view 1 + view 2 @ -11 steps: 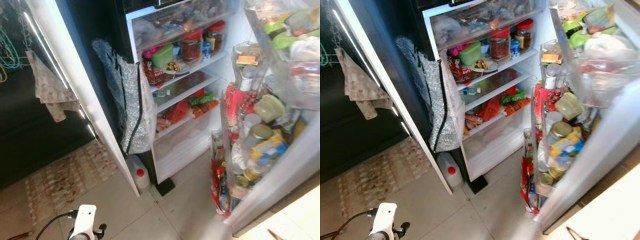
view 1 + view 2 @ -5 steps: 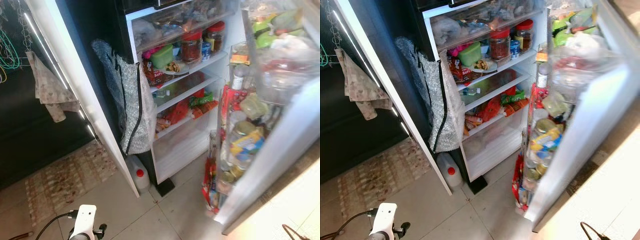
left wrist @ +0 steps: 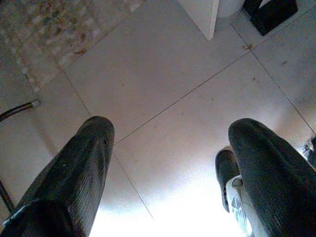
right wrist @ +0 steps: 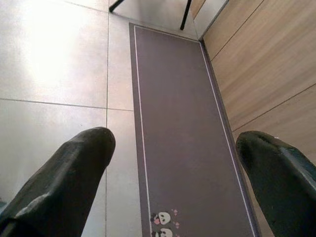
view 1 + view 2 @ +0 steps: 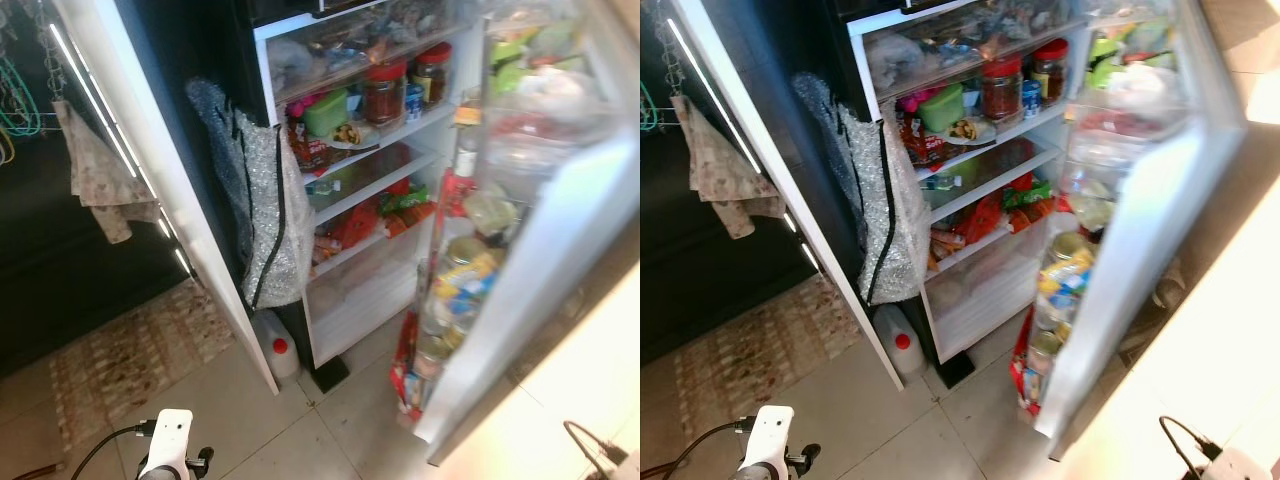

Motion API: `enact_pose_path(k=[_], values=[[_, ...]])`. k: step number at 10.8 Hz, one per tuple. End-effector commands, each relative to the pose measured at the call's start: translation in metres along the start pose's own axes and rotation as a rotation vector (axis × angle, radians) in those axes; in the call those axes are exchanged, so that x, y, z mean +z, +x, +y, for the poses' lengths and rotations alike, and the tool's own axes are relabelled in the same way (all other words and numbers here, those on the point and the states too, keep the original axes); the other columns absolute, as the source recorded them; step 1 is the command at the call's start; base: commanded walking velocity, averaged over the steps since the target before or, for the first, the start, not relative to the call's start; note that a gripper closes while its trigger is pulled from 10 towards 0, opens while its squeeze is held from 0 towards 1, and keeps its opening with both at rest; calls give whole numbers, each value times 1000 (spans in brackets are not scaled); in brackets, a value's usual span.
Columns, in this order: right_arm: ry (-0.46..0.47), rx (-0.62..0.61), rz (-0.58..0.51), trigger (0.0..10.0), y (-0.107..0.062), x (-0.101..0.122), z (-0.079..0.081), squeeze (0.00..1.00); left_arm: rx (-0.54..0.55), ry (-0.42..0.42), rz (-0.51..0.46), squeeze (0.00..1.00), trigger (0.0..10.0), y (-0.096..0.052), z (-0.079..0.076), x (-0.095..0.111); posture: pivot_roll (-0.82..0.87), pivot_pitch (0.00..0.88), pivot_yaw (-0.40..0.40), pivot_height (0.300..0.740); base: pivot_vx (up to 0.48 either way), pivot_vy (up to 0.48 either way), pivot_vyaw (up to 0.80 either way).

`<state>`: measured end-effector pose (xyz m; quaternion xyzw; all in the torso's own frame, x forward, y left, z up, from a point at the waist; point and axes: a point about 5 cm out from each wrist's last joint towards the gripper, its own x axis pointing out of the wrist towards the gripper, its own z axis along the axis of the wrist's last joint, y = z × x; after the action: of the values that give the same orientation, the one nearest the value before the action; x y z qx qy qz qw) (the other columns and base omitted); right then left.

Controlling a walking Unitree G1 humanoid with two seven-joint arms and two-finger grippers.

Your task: Restocking fridge

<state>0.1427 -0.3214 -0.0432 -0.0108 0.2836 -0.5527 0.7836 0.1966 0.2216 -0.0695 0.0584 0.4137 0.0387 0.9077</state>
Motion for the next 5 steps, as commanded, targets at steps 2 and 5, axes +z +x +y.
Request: enact_pose_path(k=[2, 5], values=[[37, 85, -29, 10000, -1, 11, 14, 0, 10, 8, 26, 0, 10000, -1, 4, -4, 56, 31, 72, 740, 0, 0, 0], [27, 318, -76, 10000, -13, 22, 47, 0, 10, 5, 25, 0, 10000, -1, 4, -4, 62, 35, 68, 740, 0, 0, 0]])
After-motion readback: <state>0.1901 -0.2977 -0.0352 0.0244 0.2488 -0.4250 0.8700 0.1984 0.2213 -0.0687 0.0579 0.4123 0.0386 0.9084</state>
